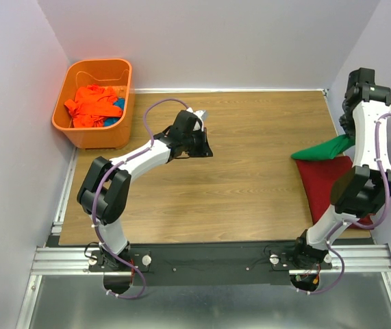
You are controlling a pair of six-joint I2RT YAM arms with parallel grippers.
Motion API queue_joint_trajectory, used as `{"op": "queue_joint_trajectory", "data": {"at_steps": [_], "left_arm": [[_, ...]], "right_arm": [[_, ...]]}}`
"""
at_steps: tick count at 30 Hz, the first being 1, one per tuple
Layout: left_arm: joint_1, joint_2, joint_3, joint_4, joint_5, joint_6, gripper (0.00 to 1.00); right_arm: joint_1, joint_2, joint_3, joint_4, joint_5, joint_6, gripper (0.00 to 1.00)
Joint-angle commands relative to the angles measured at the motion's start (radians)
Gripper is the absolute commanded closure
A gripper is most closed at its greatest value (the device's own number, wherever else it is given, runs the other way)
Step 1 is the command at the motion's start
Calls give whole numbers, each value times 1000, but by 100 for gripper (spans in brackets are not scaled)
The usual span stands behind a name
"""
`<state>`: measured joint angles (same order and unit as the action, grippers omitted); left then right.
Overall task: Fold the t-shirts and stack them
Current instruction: Neatly place the folded tshirt to the corner
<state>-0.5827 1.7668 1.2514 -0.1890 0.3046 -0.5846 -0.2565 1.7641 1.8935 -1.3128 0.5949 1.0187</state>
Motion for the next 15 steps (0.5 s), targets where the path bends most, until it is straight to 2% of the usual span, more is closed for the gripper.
{"op": "queue_joint_trajectory", "data": {"at_steps": [1, 15], "left_arm": [[-5, -27, -6, -3, 2, -4, 100], [-9, -13, -6, 2, 2, -4, 100]], "right_arm": [[-10, -51, 45, -22, 49, -8, 99], [-10, -109, 18, -22, 46, -9, 99]]}}
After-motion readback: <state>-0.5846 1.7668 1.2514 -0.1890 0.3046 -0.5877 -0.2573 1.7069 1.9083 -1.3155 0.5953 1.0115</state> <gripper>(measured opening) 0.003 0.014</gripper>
